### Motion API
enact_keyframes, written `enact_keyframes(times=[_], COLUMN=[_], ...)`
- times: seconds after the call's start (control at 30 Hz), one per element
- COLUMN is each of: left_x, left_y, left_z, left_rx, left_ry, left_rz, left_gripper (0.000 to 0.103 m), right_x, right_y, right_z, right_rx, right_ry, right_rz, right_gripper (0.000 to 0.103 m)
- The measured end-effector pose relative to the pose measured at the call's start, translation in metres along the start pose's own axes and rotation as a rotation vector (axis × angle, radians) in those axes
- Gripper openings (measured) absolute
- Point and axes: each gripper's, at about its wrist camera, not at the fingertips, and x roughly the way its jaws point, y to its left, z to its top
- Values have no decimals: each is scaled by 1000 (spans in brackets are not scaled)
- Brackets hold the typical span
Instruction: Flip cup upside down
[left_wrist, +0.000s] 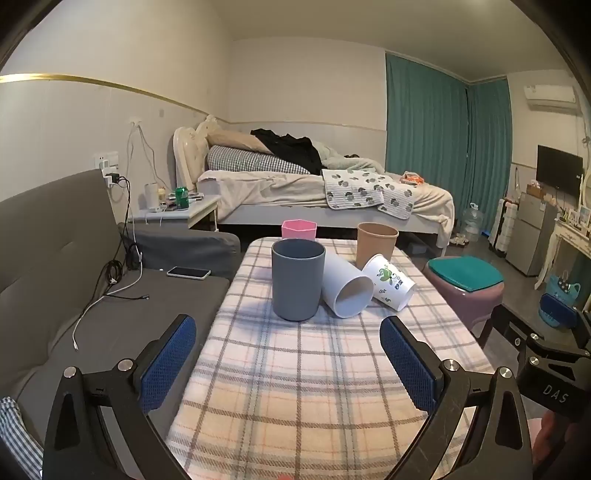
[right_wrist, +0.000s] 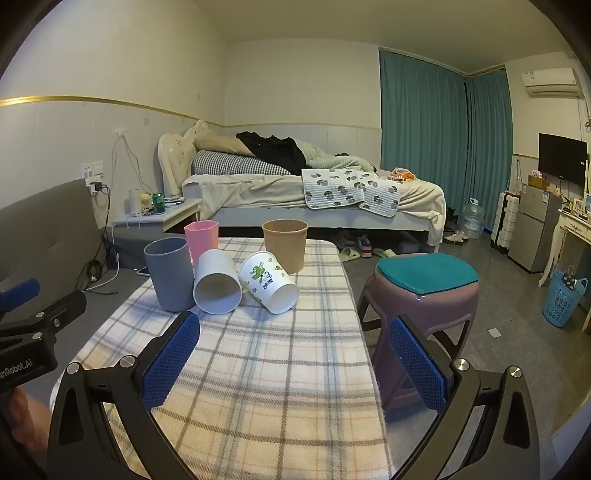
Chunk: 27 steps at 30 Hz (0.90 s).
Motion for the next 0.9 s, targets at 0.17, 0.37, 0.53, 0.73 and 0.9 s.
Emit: enact_keyframes(times=[0.17, 0.37, 0.53, 0.73, 0.9], left_x=[3, 2, 2, 4, 7], left_y=[0, -1, 0, -2, -3], left_z=[0, -1, 0, -1, -4], left_rx=[3, 4, 2, 4, 2], left_ry=[0, -4, -5, -11, -12], left_rz=[-1, -3, -5, -8, -6], left_gripper=[103, 103, 103, 103, 103], right_x=[0, 0, -1, -2, -2], right_y=[0, 0, 0, 0, 1], right_z=[0, 0, 0, 0, 0], right_rx=[-2, -1, -2, -1, -2], right_ry=[2, 2, 1, -1, -6], right_rz=[-2, 1, 0, -2, -2], right_gripper=[103, 103, 103, 103, 103])
